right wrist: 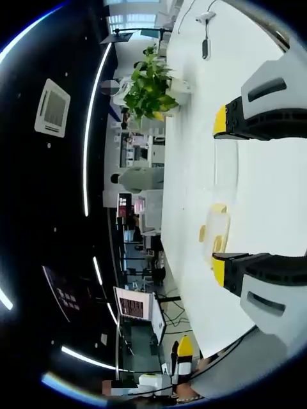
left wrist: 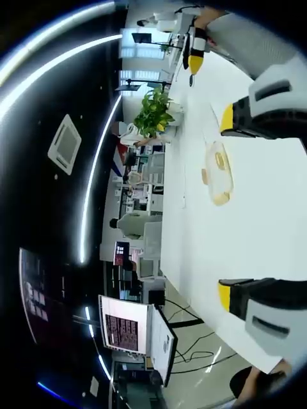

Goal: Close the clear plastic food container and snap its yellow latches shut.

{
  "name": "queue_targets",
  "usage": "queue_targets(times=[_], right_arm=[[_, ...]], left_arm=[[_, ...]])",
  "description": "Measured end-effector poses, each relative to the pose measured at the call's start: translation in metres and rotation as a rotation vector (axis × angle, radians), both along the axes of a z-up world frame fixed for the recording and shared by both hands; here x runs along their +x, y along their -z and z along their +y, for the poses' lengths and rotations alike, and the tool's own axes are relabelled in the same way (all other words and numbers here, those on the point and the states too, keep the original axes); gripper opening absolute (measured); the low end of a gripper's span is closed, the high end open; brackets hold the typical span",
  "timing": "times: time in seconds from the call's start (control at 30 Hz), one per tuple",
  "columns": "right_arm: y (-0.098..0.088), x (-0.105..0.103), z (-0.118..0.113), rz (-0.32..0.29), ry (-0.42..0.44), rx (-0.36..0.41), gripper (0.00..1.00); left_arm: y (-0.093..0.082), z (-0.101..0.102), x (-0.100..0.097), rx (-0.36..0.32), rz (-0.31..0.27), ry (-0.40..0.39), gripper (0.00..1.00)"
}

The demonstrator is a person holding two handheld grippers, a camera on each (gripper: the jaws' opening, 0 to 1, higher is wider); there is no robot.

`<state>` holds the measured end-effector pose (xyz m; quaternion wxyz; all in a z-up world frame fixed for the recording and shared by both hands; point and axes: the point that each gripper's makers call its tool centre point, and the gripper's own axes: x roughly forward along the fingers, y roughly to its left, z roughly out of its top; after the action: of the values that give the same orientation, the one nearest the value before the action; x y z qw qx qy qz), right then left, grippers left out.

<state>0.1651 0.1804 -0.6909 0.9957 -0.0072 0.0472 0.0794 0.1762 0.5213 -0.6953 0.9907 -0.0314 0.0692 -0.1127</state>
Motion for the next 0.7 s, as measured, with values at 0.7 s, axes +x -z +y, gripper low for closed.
queue_targets(times=[0.7], right_arm=[[-0.0005,-0.0002,0.0002,-0.006,-0.003,0.005,0.68]], left_arm=[[0.0029,-0.0009,-0.0004,-0.001,0.012,0.009,0.84]])
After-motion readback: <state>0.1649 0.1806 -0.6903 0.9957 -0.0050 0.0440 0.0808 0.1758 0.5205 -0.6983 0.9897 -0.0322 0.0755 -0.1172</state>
